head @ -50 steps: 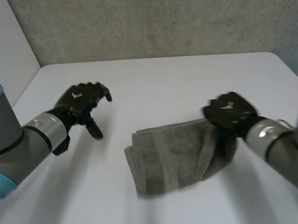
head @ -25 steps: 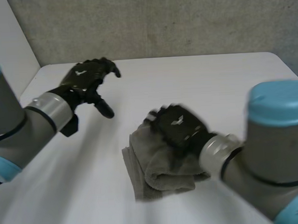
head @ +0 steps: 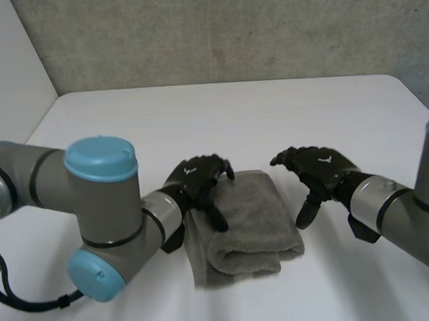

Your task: Fold the towel.

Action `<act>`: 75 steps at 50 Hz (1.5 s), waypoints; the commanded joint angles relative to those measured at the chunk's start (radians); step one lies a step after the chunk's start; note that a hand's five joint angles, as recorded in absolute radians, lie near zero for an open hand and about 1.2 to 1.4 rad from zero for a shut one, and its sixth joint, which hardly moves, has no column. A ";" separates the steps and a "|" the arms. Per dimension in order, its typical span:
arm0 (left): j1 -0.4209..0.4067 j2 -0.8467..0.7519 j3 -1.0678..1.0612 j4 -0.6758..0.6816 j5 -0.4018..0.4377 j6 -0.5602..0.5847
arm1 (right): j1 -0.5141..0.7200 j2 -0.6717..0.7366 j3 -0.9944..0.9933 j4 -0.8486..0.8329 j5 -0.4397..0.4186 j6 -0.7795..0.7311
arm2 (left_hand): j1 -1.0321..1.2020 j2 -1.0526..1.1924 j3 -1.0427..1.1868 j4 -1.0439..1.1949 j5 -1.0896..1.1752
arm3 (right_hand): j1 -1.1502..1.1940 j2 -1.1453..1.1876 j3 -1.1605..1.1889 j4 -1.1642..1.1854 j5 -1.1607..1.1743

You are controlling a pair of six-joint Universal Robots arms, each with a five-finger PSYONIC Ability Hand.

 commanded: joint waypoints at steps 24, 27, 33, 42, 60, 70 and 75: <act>0.006 0.015 -0.098 -0.011 -0.164 0.014 | 0.079 0.198 -0.060 -0.091 0.007 0.130 | -0.009 -0.004 -0.001 -0.006 -0.003 | -0.054 -0.062 -0.067 -0.076 -0.058; 0.012 0.049 -0.086 -0.018 -0.167 0.016 | 0.068 0.155 -0.060 -0.085 0.007 0.130 | -0.015 -0.010 -0.007 -0.012 -0.009 | -0.054 -0.062 -0.067 -0.076 -0.058; 0.046 0.198 -0.063 -0.064 -0.165 0.019 | 0.062 -0.017 -0.066 -0.082 0.019 0.131 | -0.062 -0.057 -0.054 -0.059 -0.056 | -0.054 -0.062 -0.067 -0.076 -0.058; 0.174 0.408 0.044 -0.196 -0.167 0.019 | 0.005 -0.275 -0.120 -0.039 0.252 0.121 | -0.068 -0.062 -0.060 -0.065 -0.062 | -0.054 -0.062 -0.067 -0.076 -0.058; 0.271 0.505 0.113 -0.365 -0.170 0.019 | -0.011 -0.365 -0.172 0.103 0.384 0.006 | -0.056 -0.051 -0.048 -0.053 -0.050 | -0.054 -0.062 -0.067 -0.076 -0.058; 0.264 0.529 0.089 -0.393 -0.169 0.020 | -0.013 -0.365 -0.181 0.129 0.381 0.003 | -0.056 -0.051 -0.048 -0.053 -0.050 | -0.054 -0.062 -0.067 -0.076 -0.058; 0.265 0.548 0.087 -0.394 -0.169 0.022 | -0.013 -0.365 -0.186 0.133 0.381 0.003 | -0.059 -0.054 -0.051 -0.056 -0.053 | -0.054 -0.062 -0.067 -0.076 -0.058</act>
